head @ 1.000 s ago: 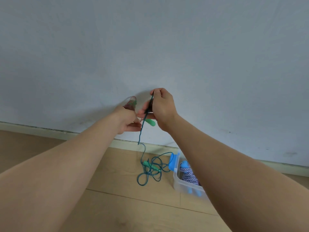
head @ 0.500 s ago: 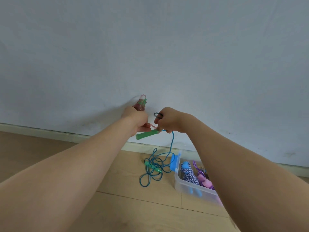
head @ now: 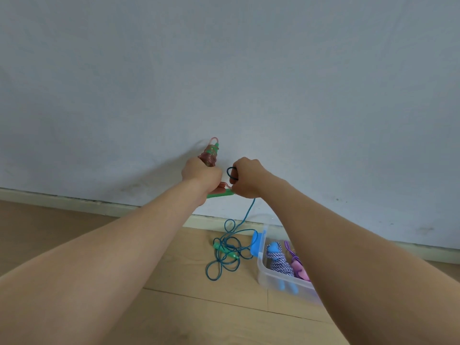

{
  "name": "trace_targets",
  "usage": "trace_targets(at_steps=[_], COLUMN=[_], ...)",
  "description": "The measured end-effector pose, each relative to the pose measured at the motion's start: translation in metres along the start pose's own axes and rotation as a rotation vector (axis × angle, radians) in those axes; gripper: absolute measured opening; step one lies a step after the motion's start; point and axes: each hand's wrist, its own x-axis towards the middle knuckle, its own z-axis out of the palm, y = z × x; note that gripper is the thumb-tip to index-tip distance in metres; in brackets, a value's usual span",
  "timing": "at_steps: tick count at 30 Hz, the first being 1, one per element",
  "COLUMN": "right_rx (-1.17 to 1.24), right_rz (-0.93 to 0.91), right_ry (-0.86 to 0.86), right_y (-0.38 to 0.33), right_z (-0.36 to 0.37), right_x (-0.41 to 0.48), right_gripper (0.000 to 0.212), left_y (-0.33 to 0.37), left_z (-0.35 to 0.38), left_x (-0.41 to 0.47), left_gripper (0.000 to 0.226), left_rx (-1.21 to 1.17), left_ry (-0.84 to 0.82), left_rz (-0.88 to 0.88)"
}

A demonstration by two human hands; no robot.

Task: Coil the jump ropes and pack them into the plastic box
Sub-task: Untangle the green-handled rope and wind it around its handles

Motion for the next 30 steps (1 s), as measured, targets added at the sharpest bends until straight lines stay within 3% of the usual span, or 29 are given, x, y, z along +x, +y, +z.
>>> trace_targets(at_steps=[2, 9, 13, 16, 19, 22, 30], right_rx=[-0.045, -0.152, -0.21, -0.102, 0.096, 0.208, 0.327], right_rz=[-0.008, -0.03, -0.049, -0.036, -0.028, -0.023, -0.017], right_ry=[0.0, -0.013, -0.085, -0.08, -0.056, -0.055, 0.033], right_y=[0.001, 0.004, 0.008, 0.016, 0.026, 0.034, 0.049], right_z=[0.0, 0.0, 0.0, -0.002, -0.008, -0.012, -0.015], right_x=[0.0, 0.002, 0.003, 0.001, -0.002, -0.003, -0.003], right_gripper=[0.018, 0.01, 0.012, 0.009, 0.026, 0.023, 0.048], left_y=[0.0, -0.002, -0.007, -0.006, -0.005, -0.006, -0.012], left_z=[0.003, 0.016, 0.023, 0.024, 0.023, 0.025, 0.035], left_x=[-0.002, -0.002, 0.003, -0.001, 0.001, 0.003, 0.006], left_gripper=[0.041, 0.03, 0.037, 0.031, 0.04, 0.045, 0.074], left_rx=[-0.01, -0.077, -0.068, -0.076, -0.086, -0.086, -0.046], left_ry=[0.01, 0.053, 0.057, 0.047, 0.041, 0.023, -0.204], left_rz=[0.008, 0.042, 0.065, 0.044, 0.002, 0.004, 0.032])
